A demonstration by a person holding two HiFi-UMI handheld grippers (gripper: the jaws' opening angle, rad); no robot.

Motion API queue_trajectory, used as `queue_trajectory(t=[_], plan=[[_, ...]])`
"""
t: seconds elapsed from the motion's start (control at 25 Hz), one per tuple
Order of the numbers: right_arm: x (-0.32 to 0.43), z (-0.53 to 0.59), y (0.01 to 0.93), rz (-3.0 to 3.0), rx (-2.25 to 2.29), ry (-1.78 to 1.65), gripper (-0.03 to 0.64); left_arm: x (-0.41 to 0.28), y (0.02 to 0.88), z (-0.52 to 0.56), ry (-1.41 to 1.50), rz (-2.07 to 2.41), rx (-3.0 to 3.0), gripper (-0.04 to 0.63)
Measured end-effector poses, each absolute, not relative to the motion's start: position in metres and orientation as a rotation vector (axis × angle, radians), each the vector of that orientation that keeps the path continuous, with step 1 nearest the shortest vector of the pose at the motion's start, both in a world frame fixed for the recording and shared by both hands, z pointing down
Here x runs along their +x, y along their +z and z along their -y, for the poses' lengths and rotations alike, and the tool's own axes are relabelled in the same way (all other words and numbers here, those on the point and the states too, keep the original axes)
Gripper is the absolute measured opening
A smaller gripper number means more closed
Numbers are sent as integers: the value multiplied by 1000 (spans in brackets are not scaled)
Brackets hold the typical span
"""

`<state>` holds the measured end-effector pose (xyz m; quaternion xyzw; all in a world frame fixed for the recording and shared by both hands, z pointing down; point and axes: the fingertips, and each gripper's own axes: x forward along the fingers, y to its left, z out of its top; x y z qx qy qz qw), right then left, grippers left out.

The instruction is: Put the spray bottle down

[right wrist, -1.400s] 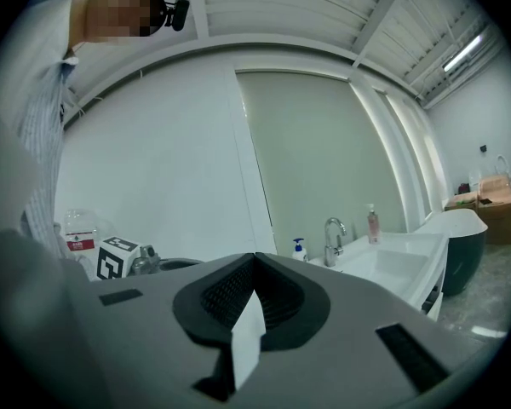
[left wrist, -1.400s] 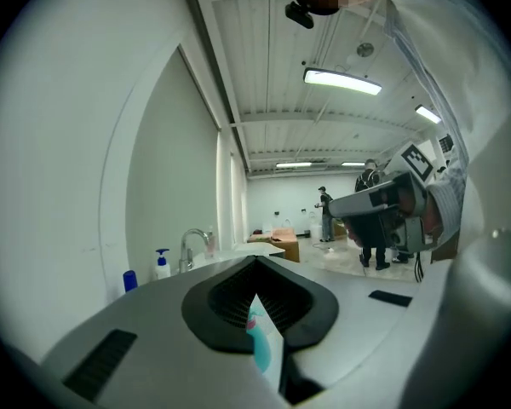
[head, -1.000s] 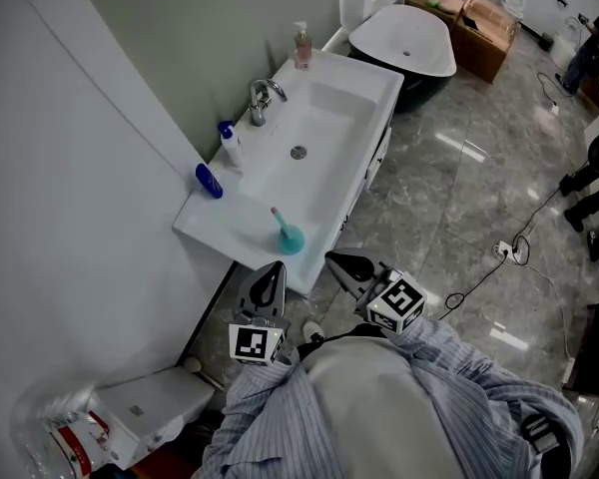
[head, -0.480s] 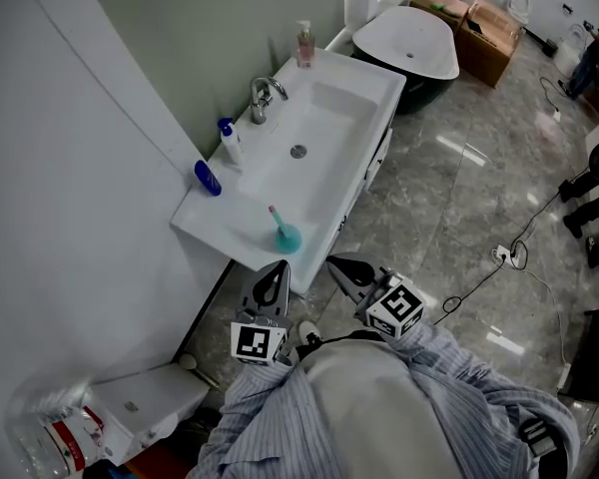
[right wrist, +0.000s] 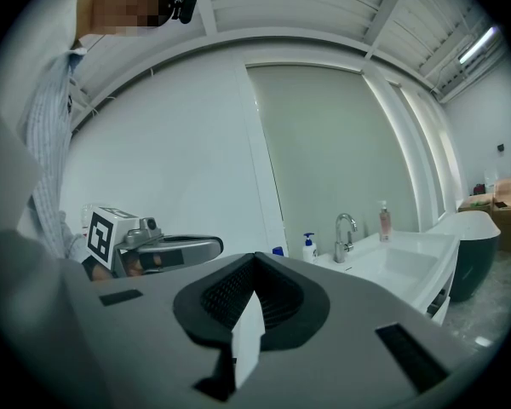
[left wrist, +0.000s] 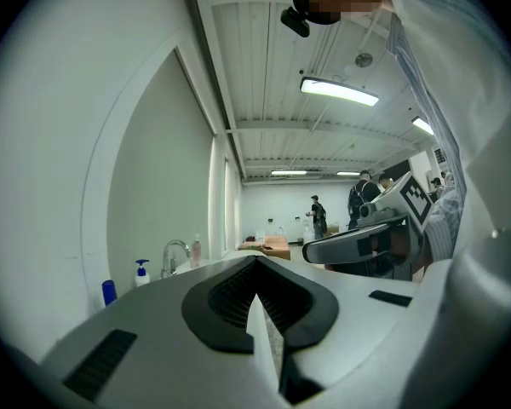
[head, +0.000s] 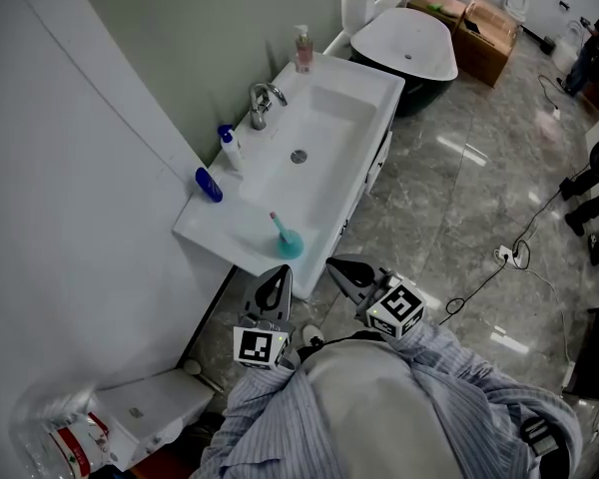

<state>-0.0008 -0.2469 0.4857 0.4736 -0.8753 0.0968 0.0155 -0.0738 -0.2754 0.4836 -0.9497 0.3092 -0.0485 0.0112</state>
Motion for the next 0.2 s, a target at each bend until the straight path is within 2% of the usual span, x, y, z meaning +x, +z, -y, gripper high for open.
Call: queue_trajectory(t=[0.2], plan=[[-1, 252, 486, 2720, 1478, 297, 15, -74, 483, 279, -152, -957, -2958, 0]])
